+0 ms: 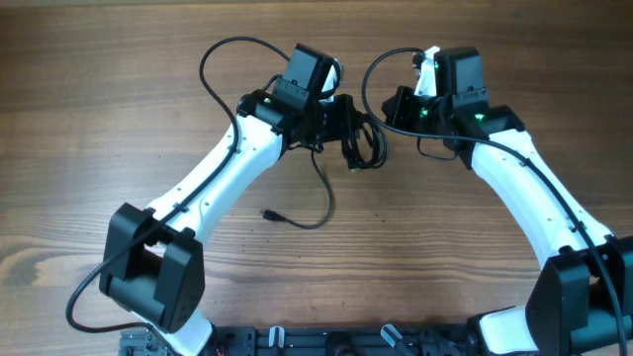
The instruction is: Untangle cables
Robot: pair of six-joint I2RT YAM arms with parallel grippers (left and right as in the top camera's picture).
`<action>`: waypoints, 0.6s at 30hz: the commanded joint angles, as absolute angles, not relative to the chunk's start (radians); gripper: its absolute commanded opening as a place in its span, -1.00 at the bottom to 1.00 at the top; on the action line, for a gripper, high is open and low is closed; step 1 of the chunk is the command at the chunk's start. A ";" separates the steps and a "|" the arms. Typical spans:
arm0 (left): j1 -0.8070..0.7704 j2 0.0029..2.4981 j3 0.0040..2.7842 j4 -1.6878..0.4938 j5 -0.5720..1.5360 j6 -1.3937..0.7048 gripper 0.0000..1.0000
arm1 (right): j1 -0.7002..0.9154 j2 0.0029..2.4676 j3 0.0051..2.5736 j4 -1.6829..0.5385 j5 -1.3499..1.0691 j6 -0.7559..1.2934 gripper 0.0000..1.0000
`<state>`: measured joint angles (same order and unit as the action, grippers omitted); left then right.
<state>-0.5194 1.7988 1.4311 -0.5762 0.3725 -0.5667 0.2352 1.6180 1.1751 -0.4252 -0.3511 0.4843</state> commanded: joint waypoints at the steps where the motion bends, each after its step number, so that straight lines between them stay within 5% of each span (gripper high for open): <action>1: -0.522 1.762 1.433 -0.569 0.392 -0.555 -0.92 | 0.238 1.631 1.185 -0.456 -0.368 0.449 -0.90; 9: -0.490 1.760 1.433 -0.569 0.716 -0.027 -0.92 | 0.154 1.631 1.186 -0.461 -0.601 0.353 -0.89; 13: -0.445 1.760 1.433 -0.573 0.865 0.075 -0.92 | 0.046 1.631 1.186 -0.443 -0.889 0.200 -0.74; 18: -0.393 1.760 1.433 -0.571 0.951 0.075 -0.92 | -0.021 1.631 1.186 -0.501 -0.962 0.057 -0.56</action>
<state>-0.4229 1.7988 1.4311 -0.5766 0.8146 0.0170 -0.0113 1.6180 1.1751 -0.4824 -0.8429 0.1951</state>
